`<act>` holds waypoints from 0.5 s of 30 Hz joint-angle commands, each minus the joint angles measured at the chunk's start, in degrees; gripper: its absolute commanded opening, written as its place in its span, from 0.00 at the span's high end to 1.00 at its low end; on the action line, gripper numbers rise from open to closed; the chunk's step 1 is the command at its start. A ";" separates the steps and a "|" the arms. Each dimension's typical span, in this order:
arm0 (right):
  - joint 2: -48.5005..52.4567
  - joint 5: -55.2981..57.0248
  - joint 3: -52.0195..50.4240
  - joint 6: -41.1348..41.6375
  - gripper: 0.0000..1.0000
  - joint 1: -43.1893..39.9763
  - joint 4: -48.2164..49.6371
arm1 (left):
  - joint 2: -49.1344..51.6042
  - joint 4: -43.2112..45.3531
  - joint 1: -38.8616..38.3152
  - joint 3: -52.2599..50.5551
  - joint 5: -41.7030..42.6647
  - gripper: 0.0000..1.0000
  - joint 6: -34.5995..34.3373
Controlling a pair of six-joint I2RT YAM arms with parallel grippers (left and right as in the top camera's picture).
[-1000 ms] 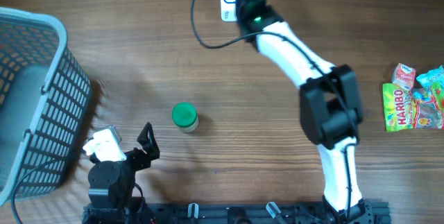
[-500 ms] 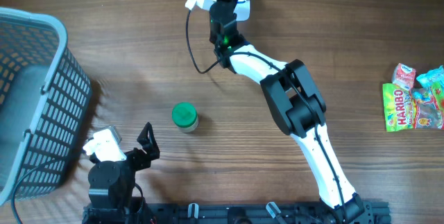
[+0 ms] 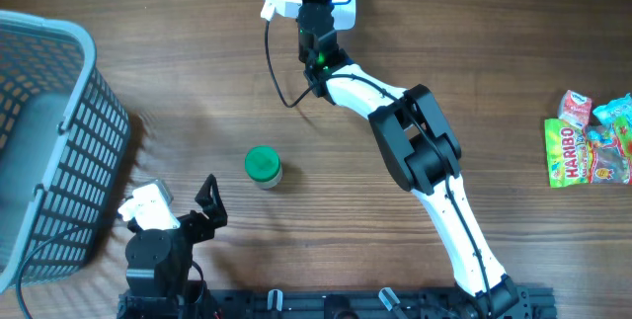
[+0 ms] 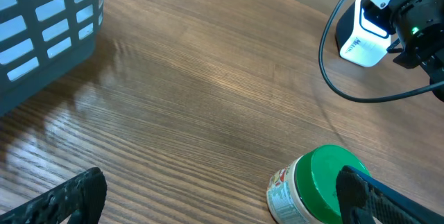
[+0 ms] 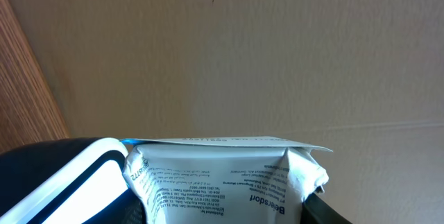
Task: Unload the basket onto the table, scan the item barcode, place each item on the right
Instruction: 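Carry the white package to the right and release it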
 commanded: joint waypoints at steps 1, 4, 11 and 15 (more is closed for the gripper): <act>-2.67 4.85 1.66 4.50 0.51 -0.42 -1.03 | -0.37 0.15 -0.09 -0.15 0.68 0.00 -0.31; -8.09 11.61 1.66 12.70 0.52 -2.82 -9.68 | -0.37 0.15 -0.09 -0.15 0.70 0.00 -0.31; -14.16 33.75 1.66 24.09 0.52 -13.44 -17.14 | -0.37 0.15 -0.09 -0.15 0.70 0.00 -0.31; -14.14 37.77 1.53 39.08 0.53 -21.75 -35.98 | -0.37 0.15 -0.09 -0.15 0.70 0.00 -0.31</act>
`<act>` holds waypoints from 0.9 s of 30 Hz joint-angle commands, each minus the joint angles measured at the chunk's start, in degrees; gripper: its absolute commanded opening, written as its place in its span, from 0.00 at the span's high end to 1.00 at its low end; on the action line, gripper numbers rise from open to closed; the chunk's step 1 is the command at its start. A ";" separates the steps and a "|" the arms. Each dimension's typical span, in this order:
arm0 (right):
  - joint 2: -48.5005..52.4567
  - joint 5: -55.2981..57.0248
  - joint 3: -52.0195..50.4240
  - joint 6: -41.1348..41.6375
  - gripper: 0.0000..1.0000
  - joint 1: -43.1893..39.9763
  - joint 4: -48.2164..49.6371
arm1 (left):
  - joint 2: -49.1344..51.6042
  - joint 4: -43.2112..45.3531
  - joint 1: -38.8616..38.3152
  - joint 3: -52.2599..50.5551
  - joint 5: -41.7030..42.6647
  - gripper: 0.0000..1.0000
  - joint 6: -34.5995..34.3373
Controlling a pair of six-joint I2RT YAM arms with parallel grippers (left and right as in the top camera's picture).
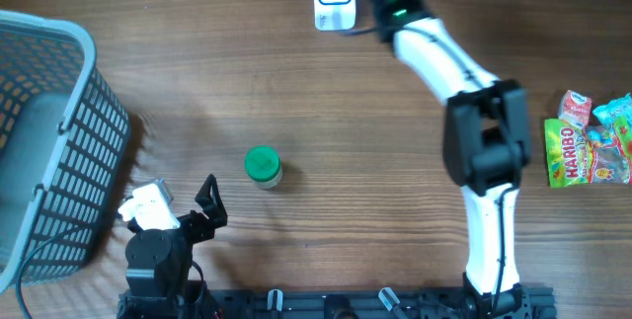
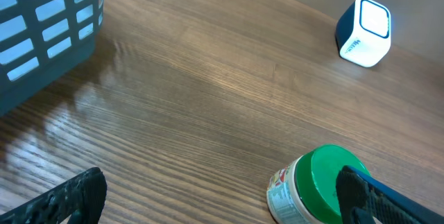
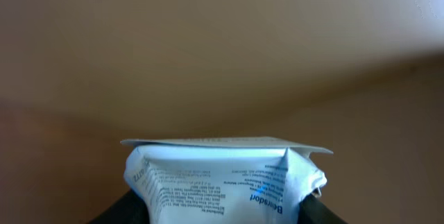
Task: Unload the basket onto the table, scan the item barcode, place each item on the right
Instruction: 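Carry the white package to the right and release it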
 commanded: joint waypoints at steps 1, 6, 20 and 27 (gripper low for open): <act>0.28 6.69 -0.22 20.31 0.53 -6.73 -16.70 | -0.39 0.15 -0.09 -0.15 0.70 0.00 -0.31; 0.70 2.99 -2.34 42.03 0.53 -16.06 -37.83 | -0.39 0.15 -0.09 -0.15 0.68 0.00 -0.31; 0.31 -22.32 -8.74 68.22 0.00 -34.07 -58.95 | -0.39 0.15 -0.09 -0.15 0.70 0.00 -0.31; -12.28 -61.72 -0.20 72.43 0.00 -32.09 -67.47 | -0.39 0.15 -0.09 -0.15 0.70 0.00 -0.31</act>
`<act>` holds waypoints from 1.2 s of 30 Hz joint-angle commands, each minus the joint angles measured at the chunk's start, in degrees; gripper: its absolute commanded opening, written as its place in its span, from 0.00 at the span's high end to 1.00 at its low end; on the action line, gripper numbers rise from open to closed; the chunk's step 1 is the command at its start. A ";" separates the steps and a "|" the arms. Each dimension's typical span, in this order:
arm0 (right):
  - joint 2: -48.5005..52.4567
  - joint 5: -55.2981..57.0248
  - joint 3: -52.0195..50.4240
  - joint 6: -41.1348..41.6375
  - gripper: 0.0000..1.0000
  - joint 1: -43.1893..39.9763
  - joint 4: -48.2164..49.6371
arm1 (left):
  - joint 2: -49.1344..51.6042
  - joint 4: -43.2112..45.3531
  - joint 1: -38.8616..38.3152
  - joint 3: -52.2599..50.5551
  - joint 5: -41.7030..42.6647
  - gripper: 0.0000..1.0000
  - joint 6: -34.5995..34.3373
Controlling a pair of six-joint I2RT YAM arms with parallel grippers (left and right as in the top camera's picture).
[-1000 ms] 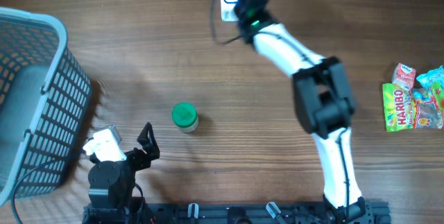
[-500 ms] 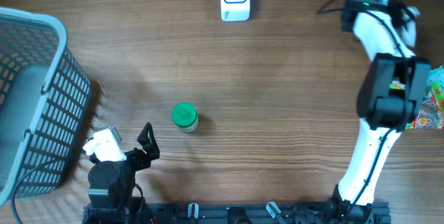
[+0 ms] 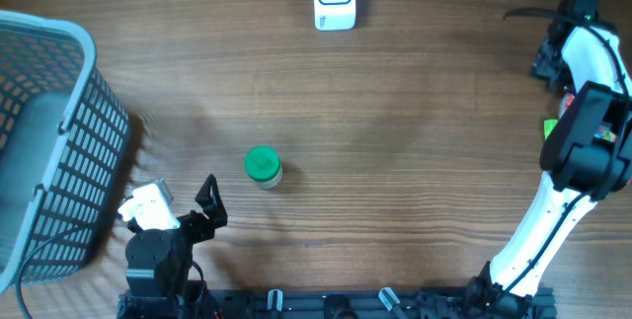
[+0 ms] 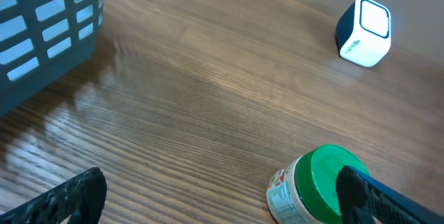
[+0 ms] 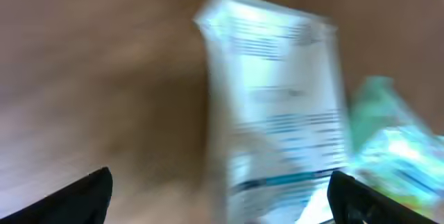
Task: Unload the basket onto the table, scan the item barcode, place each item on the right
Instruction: 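Carry the white package to the right and release it, then reach the right gripper down to the green-lidded jar and grasp it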
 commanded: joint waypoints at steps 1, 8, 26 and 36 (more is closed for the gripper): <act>-12.33 -34.45 4.17 2.82 0.00 3.23 -2.67 | -0.39 0.15 -0.09 -0.15 0.70 0.00 -0.31; -18.10 -59.25 3.39 25.38 0.00 19.80 -17.38 | -0.39 0.15 -0.09 -0.15 0.72 0.00 -0.31; -10.29 -26.25 -0.35 35.43 0.00 69.07 -15.02 | -0.39 0.15 -0.09 -0.15 0.72 0.00 -0.28; -6.38 -33.22 -0.35 31.19 0.00 71.01 -9.60 | -0.39 0.15 -0.09 -0.15 0.72 0.00 -0.31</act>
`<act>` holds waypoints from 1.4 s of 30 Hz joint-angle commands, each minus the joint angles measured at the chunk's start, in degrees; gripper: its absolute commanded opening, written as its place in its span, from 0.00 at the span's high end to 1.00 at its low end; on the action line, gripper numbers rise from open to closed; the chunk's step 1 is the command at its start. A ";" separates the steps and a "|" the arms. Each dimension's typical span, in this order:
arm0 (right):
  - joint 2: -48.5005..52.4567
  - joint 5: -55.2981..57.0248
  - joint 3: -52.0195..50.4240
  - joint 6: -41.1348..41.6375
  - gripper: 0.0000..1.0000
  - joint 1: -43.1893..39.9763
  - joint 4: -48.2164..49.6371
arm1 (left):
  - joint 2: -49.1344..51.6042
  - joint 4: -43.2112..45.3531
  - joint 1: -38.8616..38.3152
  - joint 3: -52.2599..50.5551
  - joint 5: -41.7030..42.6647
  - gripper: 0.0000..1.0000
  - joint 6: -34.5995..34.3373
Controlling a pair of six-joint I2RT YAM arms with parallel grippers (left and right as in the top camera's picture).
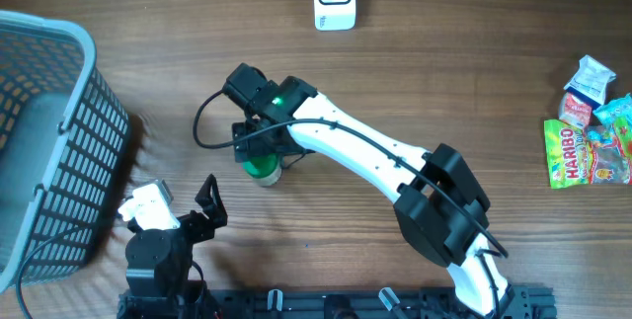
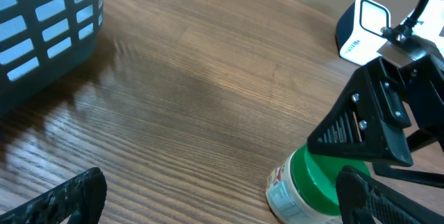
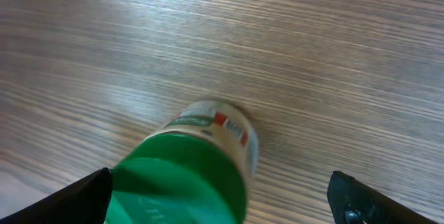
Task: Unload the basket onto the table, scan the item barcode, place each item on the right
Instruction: 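Reach the right gripper down to the green-lidded jar and grasp it, then lift the jar and move it toward the scanner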
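Note:
A small jar with a green lid (image 1: 263,169) stands left of the table's middle. My right gripper (image 1: 260,147) hangs right over it, open. In the right wrist view the lid (image 3: 184,179) fills the space between the two spread fingers, gripper (image 3: 220,197). The left wrist view shows the jar (image 2: 309,182) under the right gripper's black body (image 2: 374,113). A white scanner stands at the back edge, scanner (image 2: 363,23). My left gripper (image 1: 209,203) rests open near the front left, gripper (image 2: 220,195), with nothing in it.
A grey mesh basket (image 1: 49,131) takes up the left side, basket (image 2: 48,23). At the far right a white packet (image 1: 591,74) lies next to colourful candy bags (image 1: 583,151). The right arm's cable loops left of the jar.
My right gripper was open at the far right edge over the white packet. Now it is open over the green-lidded jar, left of the middle. The packet lies by the candy bags. Left arm unmoved.
My right gripper first held a white packet at the scanner, then held it further right at the back edge. Later it was open at the far right with the packet lying by the candy bags. Now it stands open around the jar.

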 commanded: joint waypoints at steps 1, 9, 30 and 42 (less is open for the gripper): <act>1.68 -1.33 0.07 -1.03 0.00 1.22 1.18 | -0.37 0.15 -0.09 -0.15 0.72 0.00 -0.31; 1.88 -1.77 0.07 -1.29 0.00 1.99 0.98 | -0.37 0.15 -0.09 -0.15 0.72 0.00 -0.31; 6.95 6.36 0.07 -6.03 0.24 2.40 -0.04 | -0.37 0.15 -0.09 -0.15 0.70 0.00 -0.31; 6.93 31.76 0.09 -42.62 0.00 -1.68 -7.48 | -0.37 0.15 -0.09 -0.15 0.70 0.00 -0.31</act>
